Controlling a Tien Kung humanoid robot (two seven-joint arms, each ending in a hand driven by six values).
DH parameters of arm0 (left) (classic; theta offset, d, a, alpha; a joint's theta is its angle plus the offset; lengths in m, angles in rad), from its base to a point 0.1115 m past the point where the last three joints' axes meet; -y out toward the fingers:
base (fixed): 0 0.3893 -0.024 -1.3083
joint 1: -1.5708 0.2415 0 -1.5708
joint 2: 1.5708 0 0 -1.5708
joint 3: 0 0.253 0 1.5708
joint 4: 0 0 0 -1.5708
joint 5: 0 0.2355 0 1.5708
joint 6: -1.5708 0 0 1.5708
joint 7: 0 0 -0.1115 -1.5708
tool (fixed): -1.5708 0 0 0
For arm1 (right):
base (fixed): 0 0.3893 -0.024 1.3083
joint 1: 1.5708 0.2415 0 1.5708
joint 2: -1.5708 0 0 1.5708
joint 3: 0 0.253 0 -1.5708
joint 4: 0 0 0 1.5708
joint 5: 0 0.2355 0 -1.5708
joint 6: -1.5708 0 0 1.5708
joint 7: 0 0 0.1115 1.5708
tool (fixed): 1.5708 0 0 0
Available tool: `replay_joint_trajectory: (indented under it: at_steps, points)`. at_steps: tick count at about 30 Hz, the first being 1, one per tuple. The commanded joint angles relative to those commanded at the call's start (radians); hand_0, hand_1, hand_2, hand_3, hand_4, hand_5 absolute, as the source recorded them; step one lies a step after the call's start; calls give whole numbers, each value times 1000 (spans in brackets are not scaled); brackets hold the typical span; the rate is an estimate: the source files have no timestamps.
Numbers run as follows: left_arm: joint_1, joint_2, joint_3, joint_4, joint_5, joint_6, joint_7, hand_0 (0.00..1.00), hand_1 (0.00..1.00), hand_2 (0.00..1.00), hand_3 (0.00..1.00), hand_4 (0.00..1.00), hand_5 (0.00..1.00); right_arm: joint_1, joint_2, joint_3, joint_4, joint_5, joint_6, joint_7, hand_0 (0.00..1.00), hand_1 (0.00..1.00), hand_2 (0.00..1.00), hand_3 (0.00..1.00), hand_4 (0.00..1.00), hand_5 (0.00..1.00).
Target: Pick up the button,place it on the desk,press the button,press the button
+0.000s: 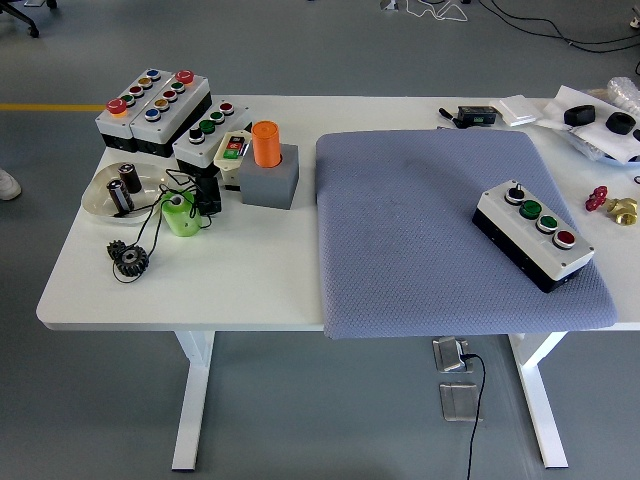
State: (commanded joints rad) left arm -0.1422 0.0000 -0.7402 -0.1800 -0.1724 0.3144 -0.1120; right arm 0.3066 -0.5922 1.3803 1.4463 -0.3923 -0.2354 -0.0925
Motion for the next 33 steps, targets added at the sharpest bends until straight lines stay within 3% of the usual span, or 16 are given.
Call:
replay_joint_trajectory:
  at_steps: [3,4,9,15,19,27,33]
  points:
    - [2,0,-2,0,3,2,1,651,704,723,518,315,940,0,-2,-6,2,-77,13,-23,936,874,927,915,730,391]
    - [3,0,-2,0,5,2,2,651,705,724,516,316,943,0,-3,-9,3,-122,19,-40,995,935,981,998,908,223]
    - [14,0,-2,0,19,6,6,651,705,724,516,316,943,-3,-10,-36,20,-330,75,-147,995,935,981,998,908,223]
    - [24,0,0,0,38,10,10,651,705,725,516,316,944,1,0,-79,41,-584,87,-223,998,957,998,998,942,203]
    - [28,0,15,0,31,7,9,651,704,724,517,315,945,3,15,-96,66,-759,129,-305,998,974,998,998,961,224]
    - [26,0,27,0,12,6,7,651,704,724,520,315,945,79,82,-174,47,-1081,173,-414,998,979,998,998,961,237]
    - [24,0,32,0,1,4,5,651,704,724,519,314,948,150,151,-222,-10,-1199,199,-481,998,983,998,998,963,244]
